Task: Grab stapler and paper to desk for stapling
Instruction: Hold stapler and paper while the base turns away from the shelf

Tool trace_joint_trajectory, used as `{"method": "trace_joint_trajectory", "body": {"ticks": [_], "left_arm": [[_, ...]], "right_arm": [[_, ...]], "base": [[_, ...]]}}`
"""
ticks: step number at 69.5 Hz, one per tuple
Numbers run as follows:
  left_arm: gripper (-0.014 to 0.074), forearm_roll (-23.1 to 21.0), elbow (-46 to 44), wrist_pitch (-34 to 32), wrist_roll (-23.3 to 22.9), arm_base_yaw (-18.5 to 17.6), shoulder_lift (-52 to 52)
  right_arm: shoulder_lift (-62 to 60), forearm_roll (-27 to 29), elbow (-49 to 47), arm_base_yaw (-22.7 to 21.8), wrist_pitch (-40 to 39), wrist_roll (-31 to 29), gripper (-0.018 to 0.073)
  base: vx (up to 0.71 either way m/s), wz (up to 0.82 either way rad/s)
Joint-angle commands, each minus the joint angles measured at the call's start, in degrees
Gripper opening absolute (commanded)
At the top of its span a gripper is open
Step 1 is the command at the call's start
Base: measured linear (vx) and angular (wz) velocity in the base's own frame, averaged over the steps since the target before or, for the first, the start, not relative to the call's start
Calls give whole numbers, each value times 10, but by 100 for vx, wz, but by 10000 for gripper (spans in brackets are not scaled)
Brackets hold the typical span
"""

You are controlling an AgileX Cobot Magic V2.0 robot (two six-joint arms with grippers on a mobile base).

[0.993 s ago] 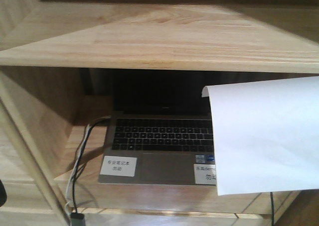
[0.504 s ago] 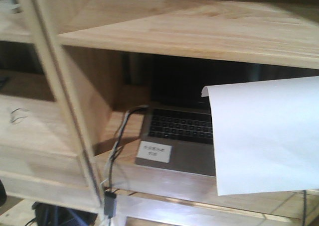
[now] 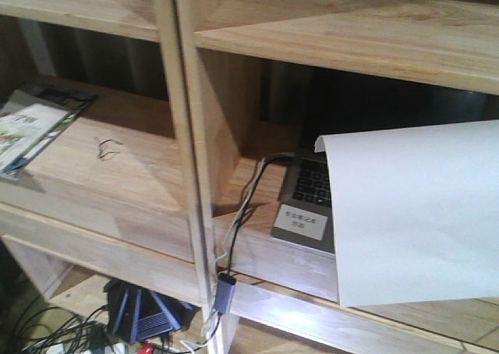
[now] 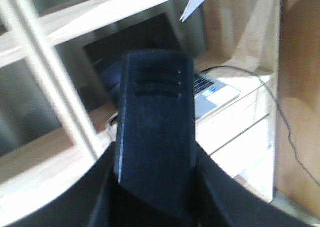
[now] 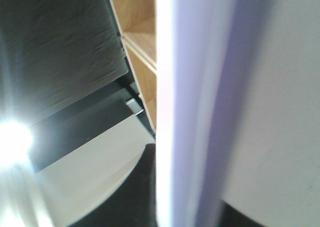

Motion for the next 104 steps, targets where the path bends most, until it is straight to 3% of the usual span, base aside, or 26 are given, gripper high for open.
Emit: {"method": "trace_joint_trajectory", "body": {"ticks": [1,104], "left_arm": [[-6,-18,-14,-61,1,-2,9],[-6,-18,-14,-61,1,-2,9]], "right_arm": [[5,4,-15,-3,-25,-5,-6],[5,4,-15,-3,-25,-5,-6]], "base": [[-6,23],[-8,32]]}}
